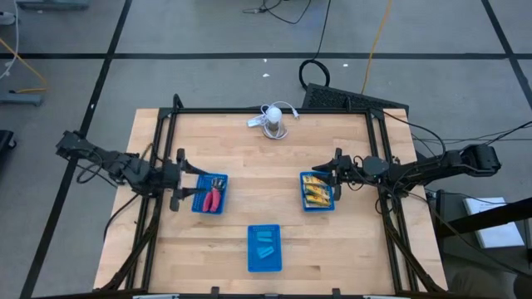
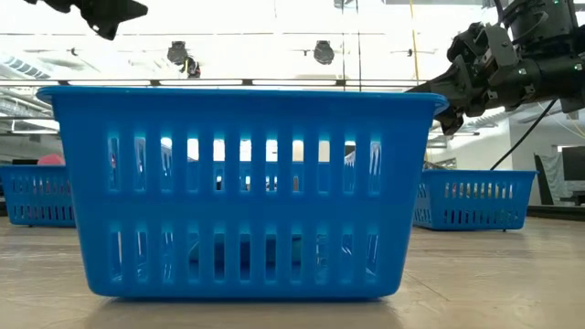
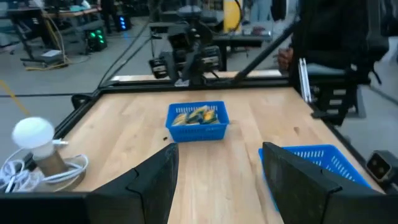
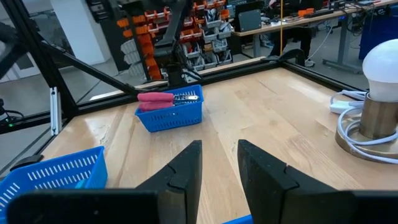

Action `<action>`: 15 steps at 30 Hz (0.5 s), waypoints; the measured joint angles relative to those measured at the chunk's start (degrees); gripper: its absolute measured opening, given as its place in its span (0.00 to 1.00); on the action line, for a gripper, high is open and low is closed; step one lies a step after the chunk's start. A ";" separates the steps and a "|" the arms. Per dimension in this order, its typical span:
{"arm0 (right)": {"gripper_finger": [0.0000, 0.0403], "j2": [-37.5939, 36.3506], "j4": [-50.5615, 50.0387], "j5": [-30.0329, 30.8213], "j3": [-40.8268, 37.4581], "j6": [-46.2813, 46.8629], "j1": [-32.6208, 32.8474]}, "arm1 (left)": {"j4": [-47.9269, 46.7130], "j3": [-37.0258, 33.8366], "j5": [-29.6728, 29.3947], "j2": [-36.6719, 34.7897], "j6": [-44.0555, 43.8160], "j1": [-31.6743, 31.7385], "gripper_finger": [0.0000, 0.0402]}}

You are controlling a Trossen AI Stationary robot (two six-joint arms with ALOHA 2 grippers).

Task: Pick & Place School Supplies
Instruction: Return to Home Position

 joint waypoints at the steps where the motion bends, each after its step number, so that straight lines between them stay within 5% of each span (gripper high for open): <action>1: 0.23 0.00 0.04 0.00 0.00 0.00 0.00 | 0.03 -1.13 0.40 -2.01 -0.40 0.72 0.58; 15: 0.23 -6.72 -0.47 0.18 0.00 -3.85 0.00 | -0.36 -13.76 1.72 -28.36 -0.36 5.81 0.58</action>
